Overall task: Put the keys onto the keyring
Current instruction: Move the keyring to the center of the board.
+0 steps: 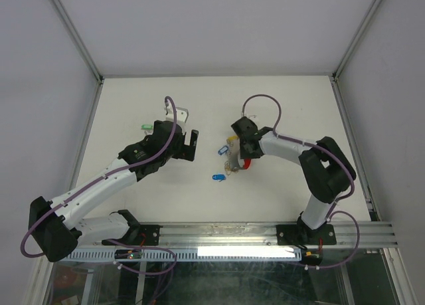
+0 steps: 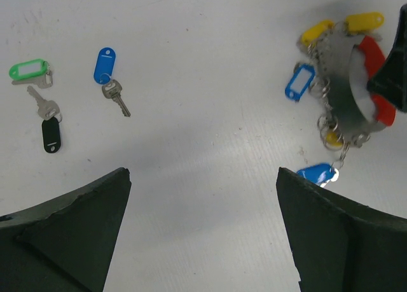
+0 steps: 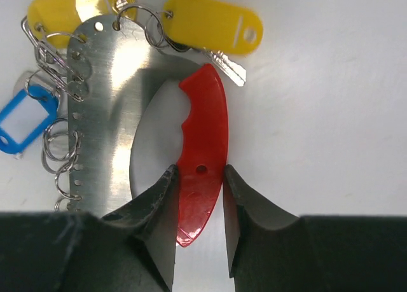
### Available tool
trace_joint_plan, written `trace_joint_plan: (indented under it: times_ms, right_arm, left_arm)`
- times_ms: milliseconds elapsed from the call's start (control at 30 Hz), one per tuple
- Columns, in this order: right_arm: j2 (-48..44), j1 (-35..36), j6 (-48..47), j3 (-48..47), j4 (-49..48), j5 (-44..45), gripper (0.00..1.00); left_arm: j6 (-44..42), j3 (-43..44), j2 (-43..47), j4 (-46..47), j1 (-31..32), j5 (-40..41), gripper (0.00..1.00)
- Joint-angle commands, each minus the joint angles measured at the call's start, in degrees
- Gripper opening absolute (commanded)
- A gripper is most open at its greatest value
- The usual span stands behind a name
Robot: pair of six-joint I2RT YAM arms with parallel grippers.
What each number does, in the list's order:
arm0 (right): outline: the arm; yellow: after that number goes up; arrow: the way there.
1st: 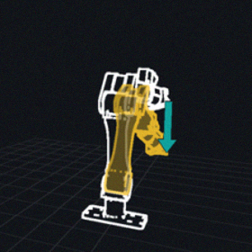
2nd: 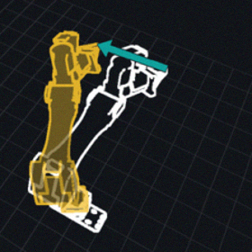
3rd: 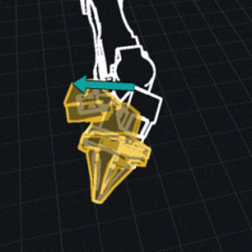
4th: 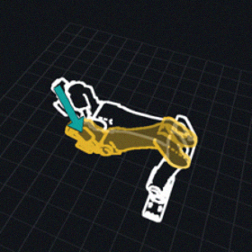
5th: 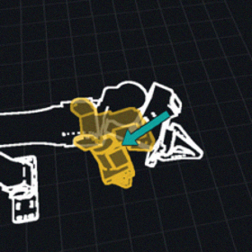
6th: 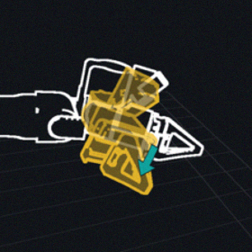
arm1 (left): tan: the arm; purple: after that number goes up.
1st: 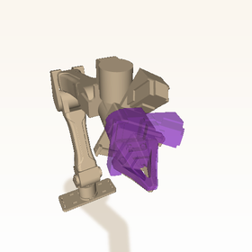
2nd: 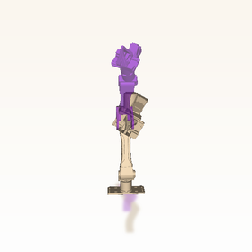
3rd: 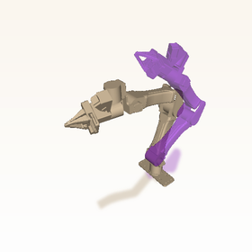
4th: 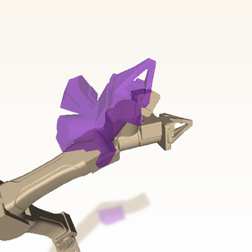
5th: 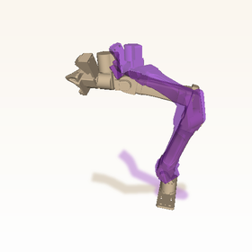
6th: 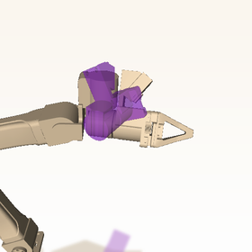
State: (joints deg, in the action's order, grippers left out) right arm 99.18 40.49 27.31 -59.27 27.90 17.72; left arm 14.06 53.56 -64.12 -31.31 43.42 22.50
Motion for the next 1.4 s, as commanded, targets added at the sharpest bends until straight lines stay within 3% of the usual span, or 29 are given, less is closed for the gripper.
trace_joint_plan:
  times_ms: [0,167,400,567,667,833,933,1100,1367]
  right_arm:
    - [2.7,-7.7,-4.4,-0.1,2.2,4.8,0.25]
    - [0.8,-8.1,-10.5,-0.8,-0.9,1.3,0.33]
    - [-11.3,-8.1,-10.3,2.5,-2.8,-2.6,0.59]
    - [-18.9,-8.0,-6.8,6.4,-5.5,-9.3,0.63]
    - [-18.3,-7.8,-3.2,5.6,-5.2,-11.1,0.65]
    - [-12.9,-5.8,2.7,0.9,-3.7,-8.8,0.79]
    - [-9.1,-5.2,5.1,-1.9,-3.2,-7.5,0.8]
    - [-2.8,-4.9,6.7,-5.5,-1.2,-4.8,0.73]
    - [1.9,-5.0,8.1,-7.1,-0.1,-1.9,0.72]
  left_arm:
    - [-0.4,0.1,0.5,2.4,-0.1,0.8,0.96]
    - [-0.7,0.2,0.1,2.3,-0.2,0.2,0.97]
    - [0.4,0.5,0.1,2.3,-0.2,-1.4,0.98]
    - [1.6,1.0,-0.2,2.9,-0.2,-3.3,0.97]
    - [1.0,1.1,-0.1,3.0,-0.2,-2.4,0.97]
    - [0.8,0.6,0.2,2.9,-0.2,-2.9,0.97]
    - [0.9,0.5,0.5,2.9,-0.2,-2.8,0.97]
    - [0.8,0.4,0.8,2.9,-0.2,-2.9,0.97]
    - [0.6,0.5,0.4,2.9,-0.2,-3.2,0.97]
